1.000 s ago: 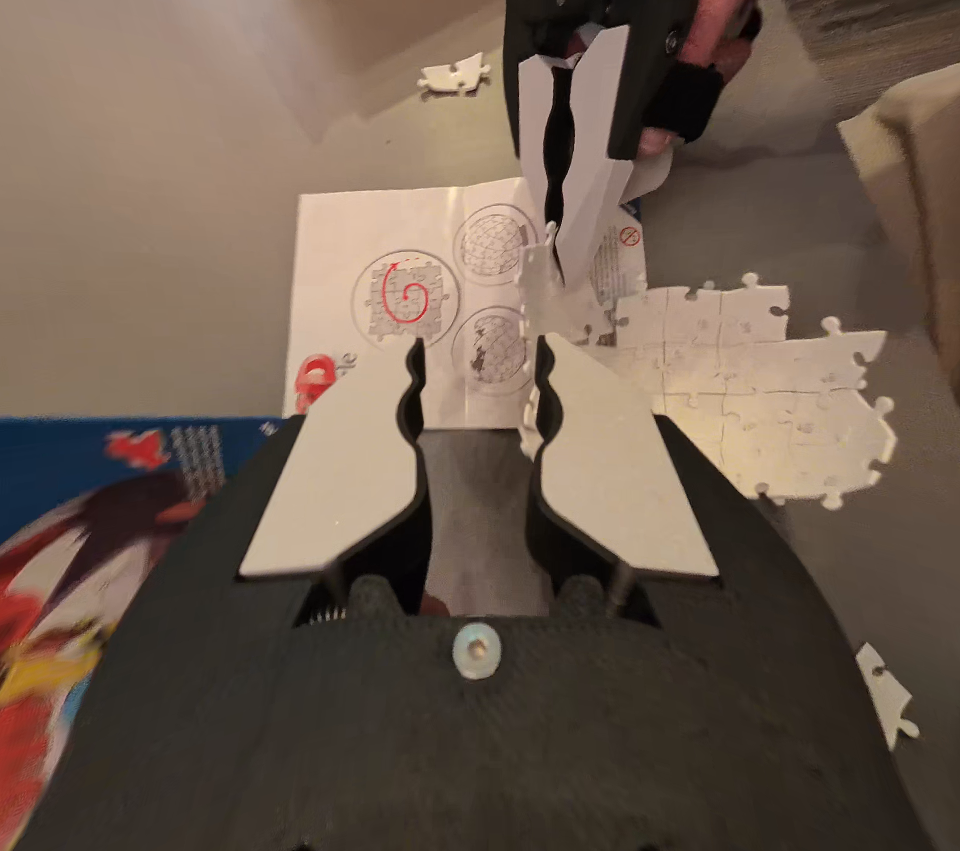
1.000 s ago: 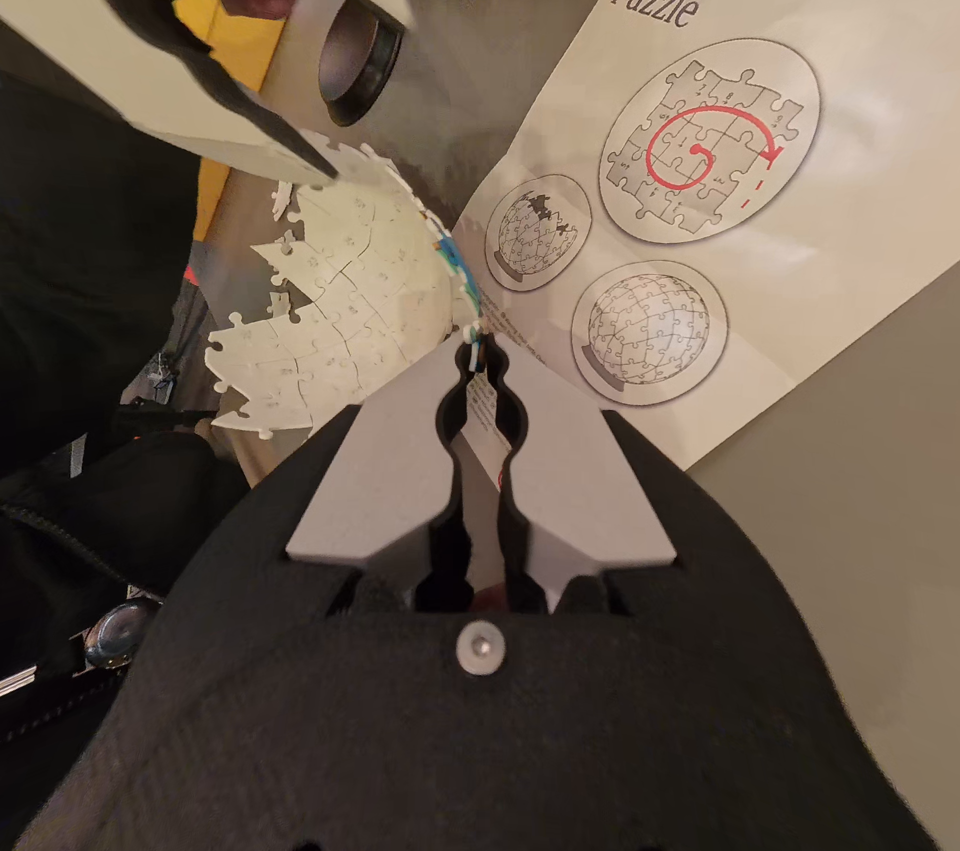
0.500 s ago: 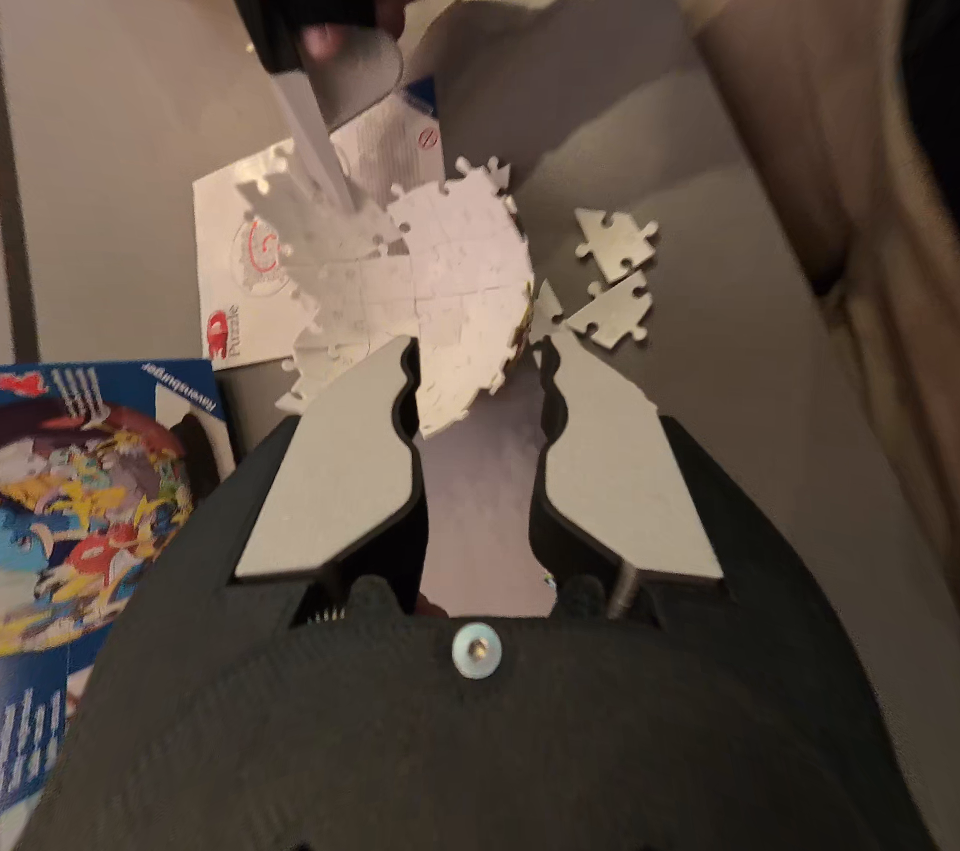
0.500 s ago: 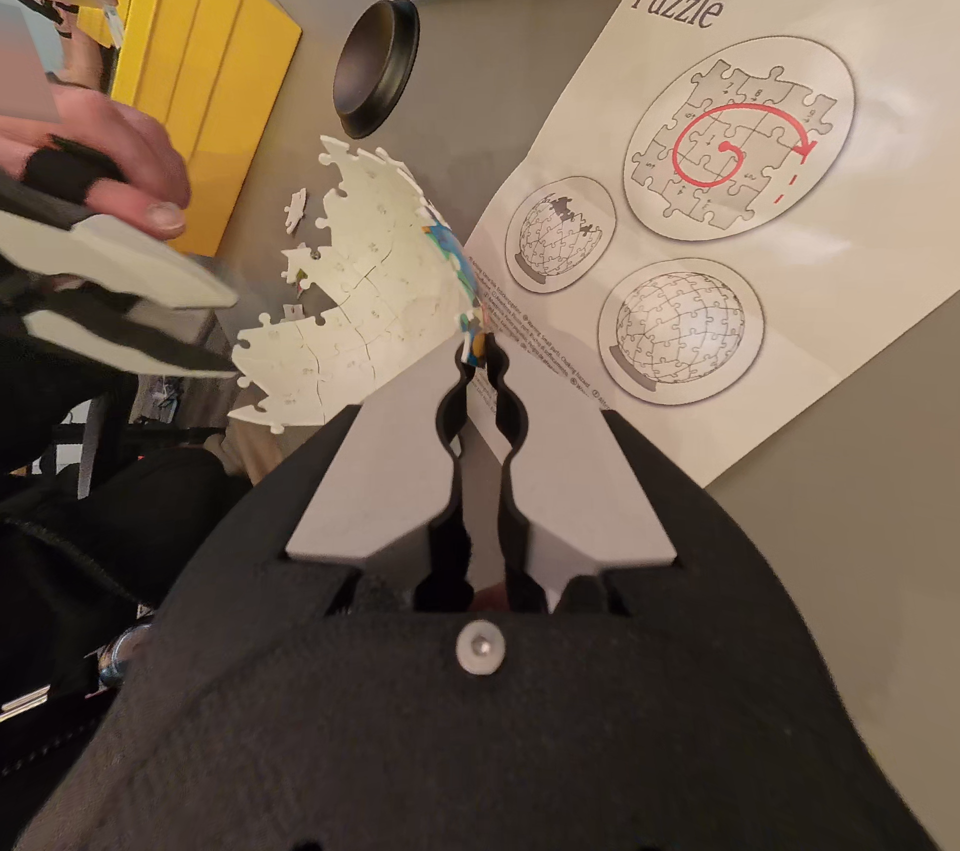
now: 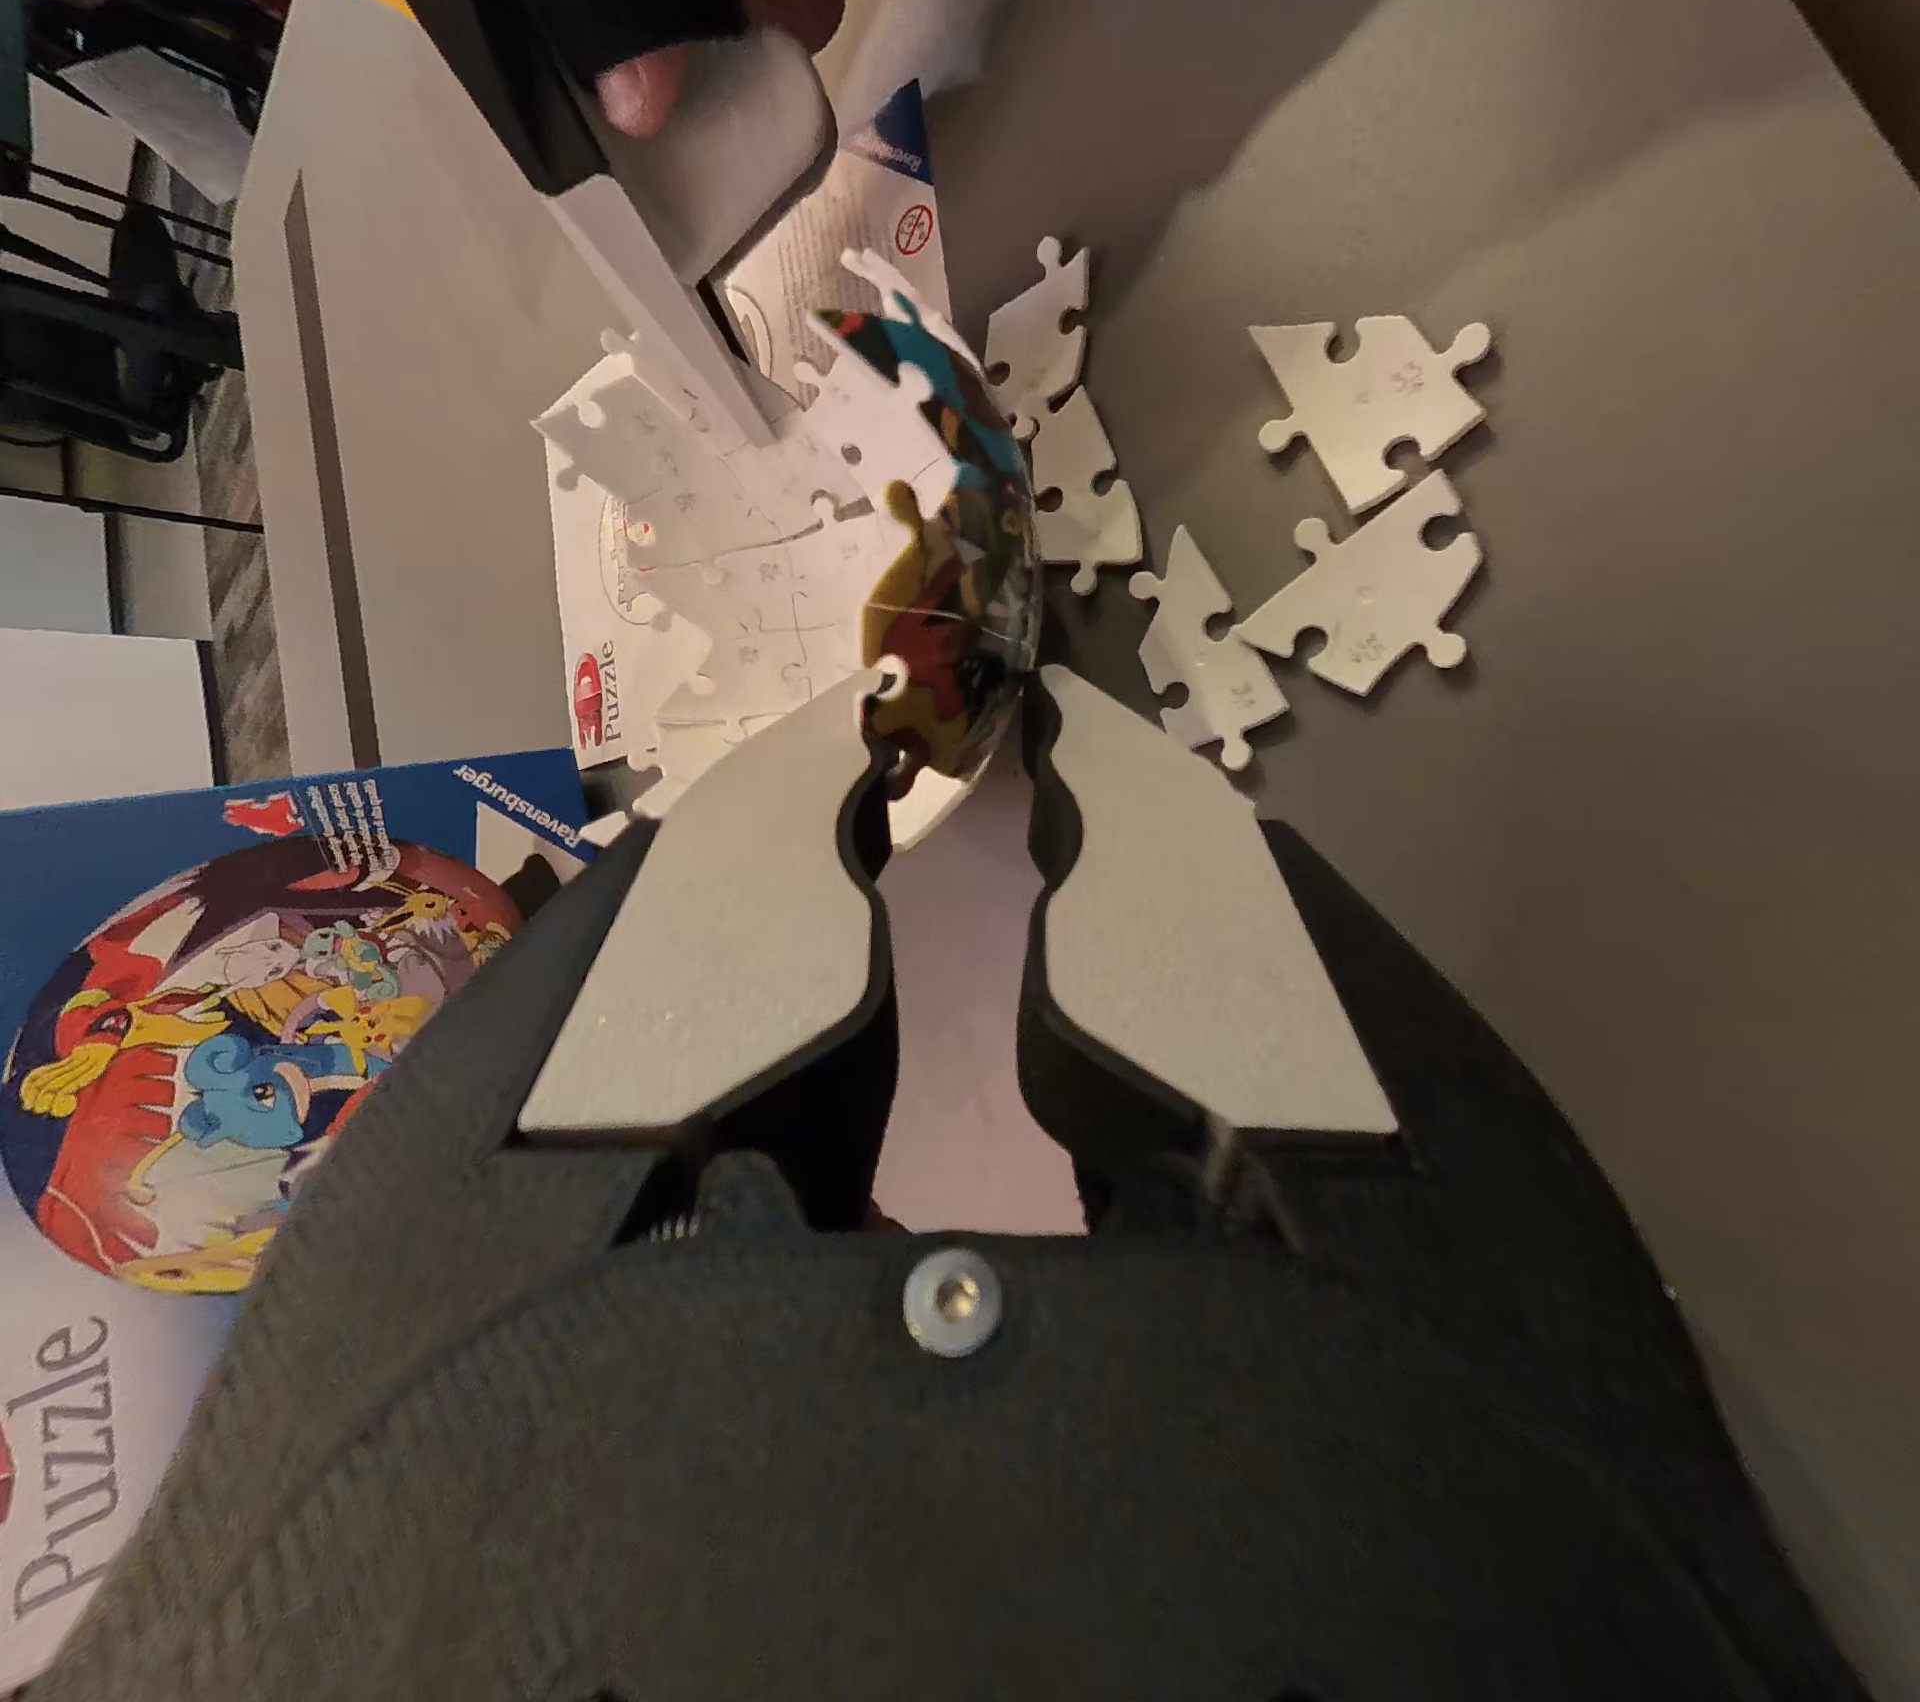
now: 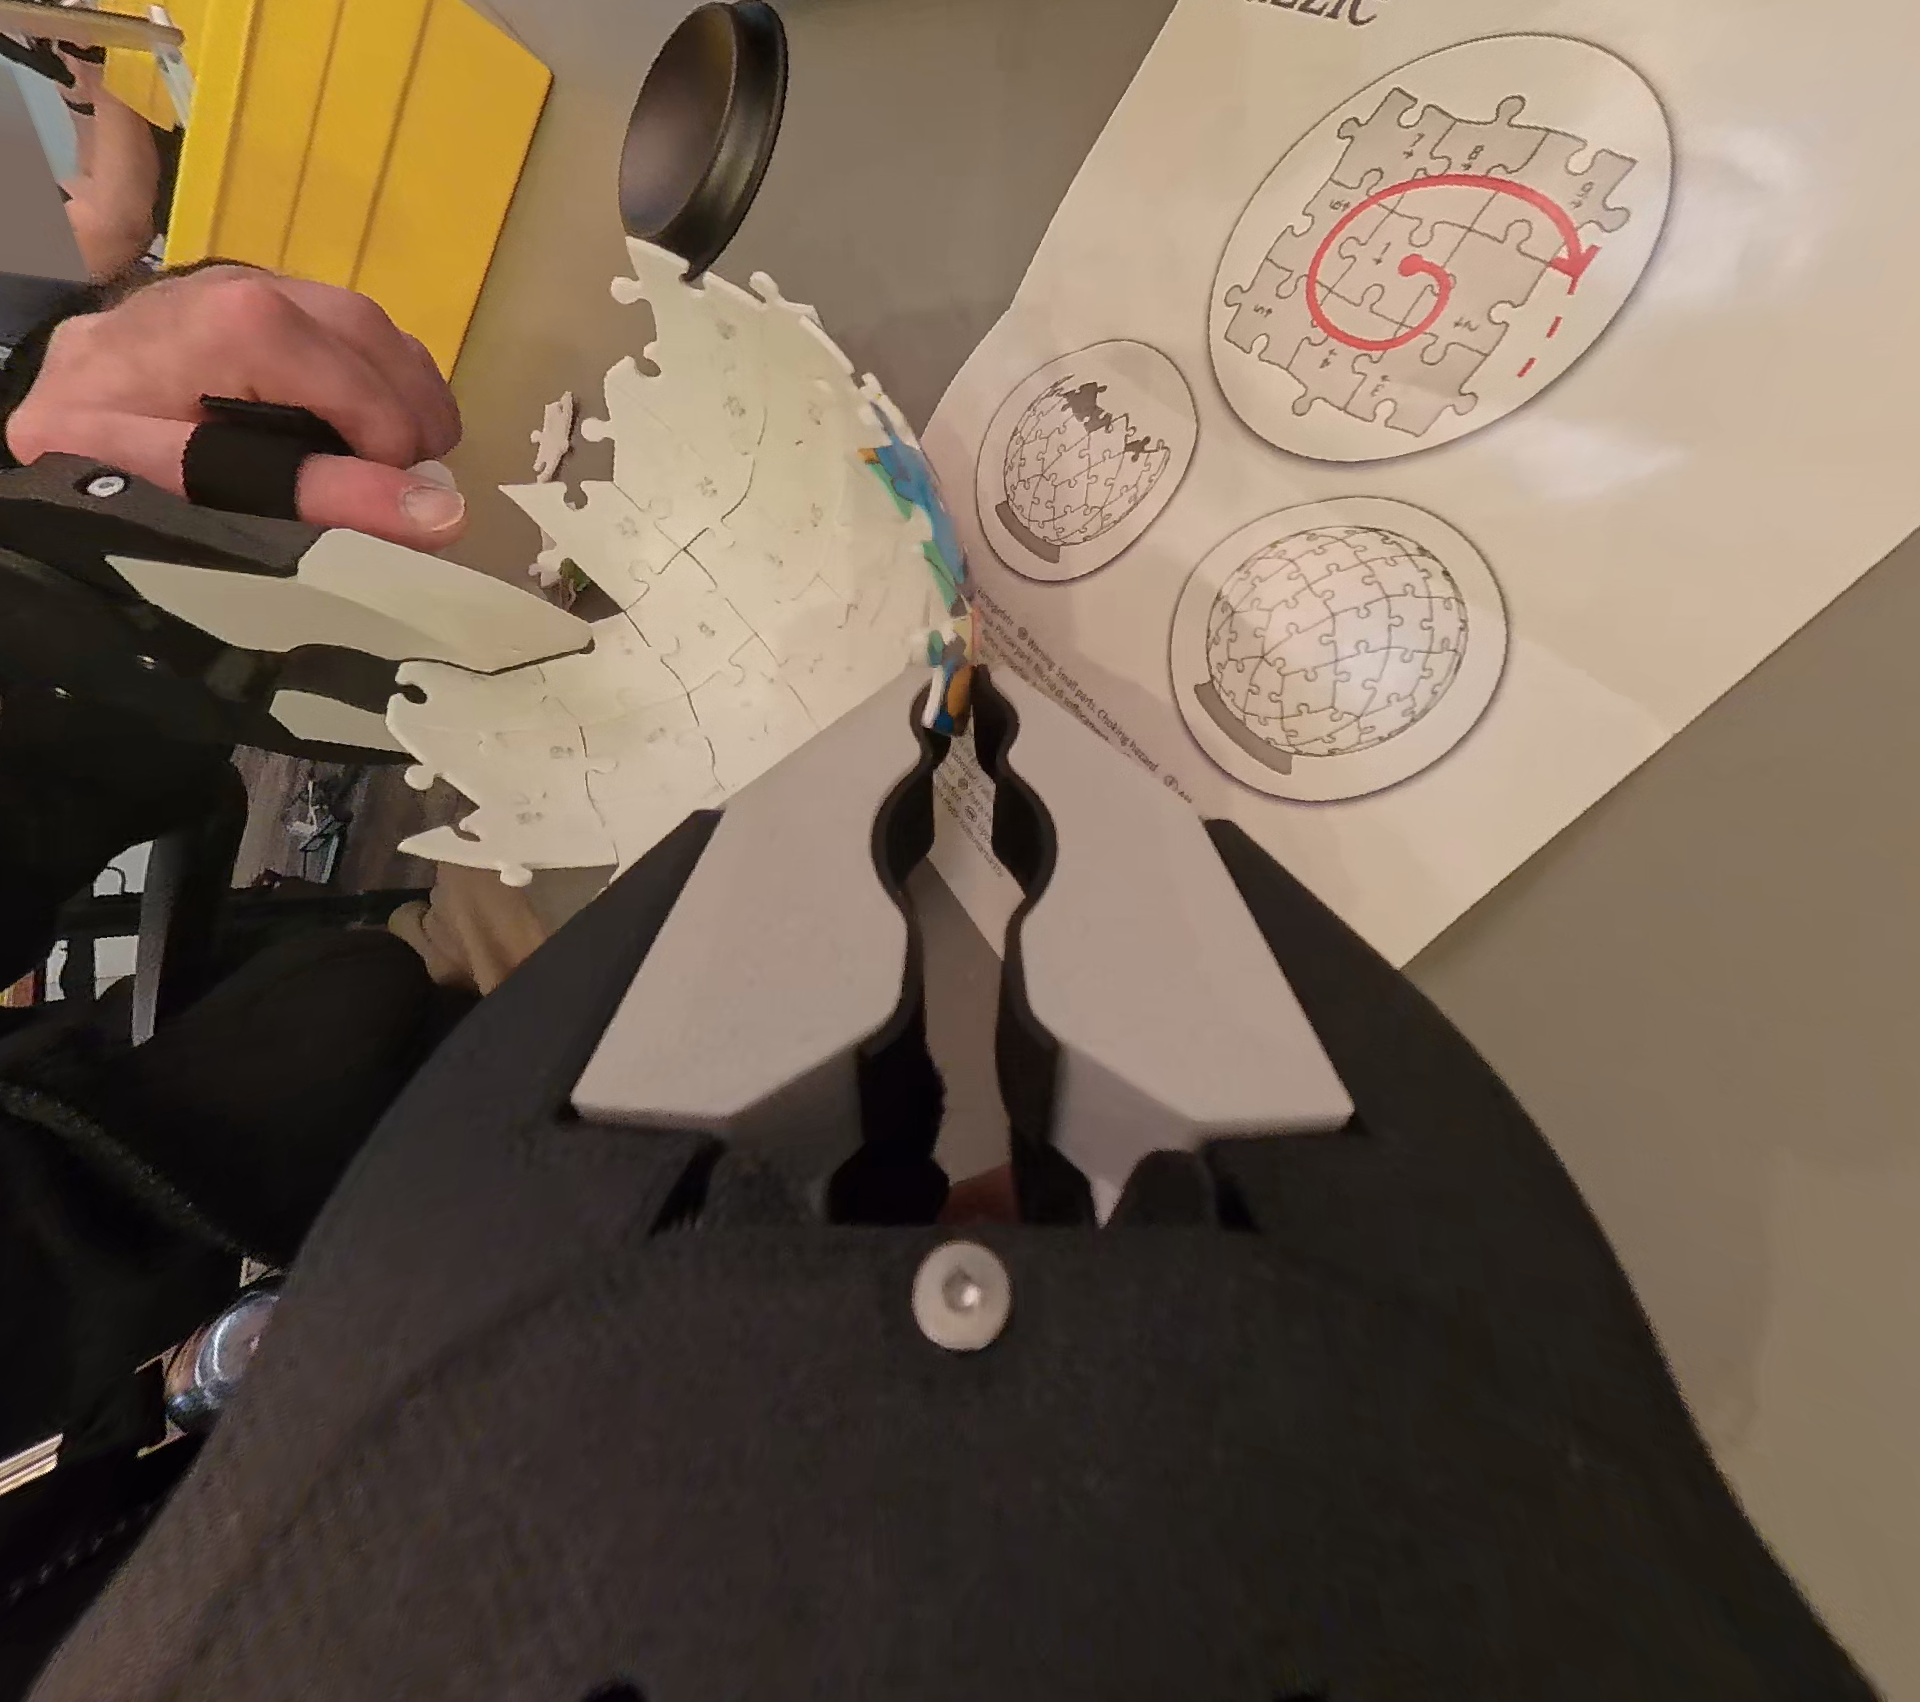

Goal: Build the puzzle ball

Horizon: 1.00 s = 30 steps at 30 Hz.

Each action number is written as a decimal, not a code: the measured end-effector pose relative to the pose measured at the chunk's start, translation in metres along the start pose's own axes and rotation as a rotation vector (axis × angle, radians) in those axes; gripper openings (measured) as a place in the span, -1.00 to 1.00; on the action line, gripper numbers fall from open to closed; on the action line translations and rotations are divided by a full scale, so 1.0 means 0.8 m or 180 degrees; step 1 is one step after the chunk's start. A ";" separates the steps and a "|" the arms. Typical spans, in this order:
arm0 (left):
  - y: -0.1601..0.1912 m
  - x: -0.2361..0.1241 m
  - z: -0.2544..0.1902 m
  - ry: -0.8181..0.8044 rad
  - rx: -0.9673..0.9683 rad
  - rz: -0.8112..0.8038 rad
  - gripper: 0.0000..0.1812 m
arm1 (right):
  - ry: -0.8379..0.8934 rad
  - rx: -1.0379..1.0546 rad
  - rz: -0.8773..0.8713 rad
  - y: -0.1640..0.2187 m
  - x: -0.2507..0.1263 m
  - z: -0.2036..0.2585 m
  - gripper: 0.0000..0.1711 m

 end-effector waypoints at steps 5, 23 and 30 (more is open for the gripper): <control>-0.008 0.002 0.004 0.0074 0.0052 0.0063 -0.76 | 0.0003 0.0071 -0.0003 0.002 0.002 -0.003 -0.99; -0.036 0.013 0.018 0.0469 0.0146 0.0580 -0.76 | -0.0063 0.0330 -0.0061 0.005 0.010 -0.011 -1.00; -0.048 0.019 0.019 0.0619 0.0236 0.0686 -0.77 | -0.0078 0.0370 -0.0084 0.006 0.011 -0.013 -1.00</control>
Point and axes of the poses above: each gripper's, where its closed fingertips meet, x out along the fingers, y out of its underside, z = x × y across the jaws, the point moved 5 cm from there along -x, back along the fingers, and after that the axes turned 9 degrees about -z, right-handed, at the moved point
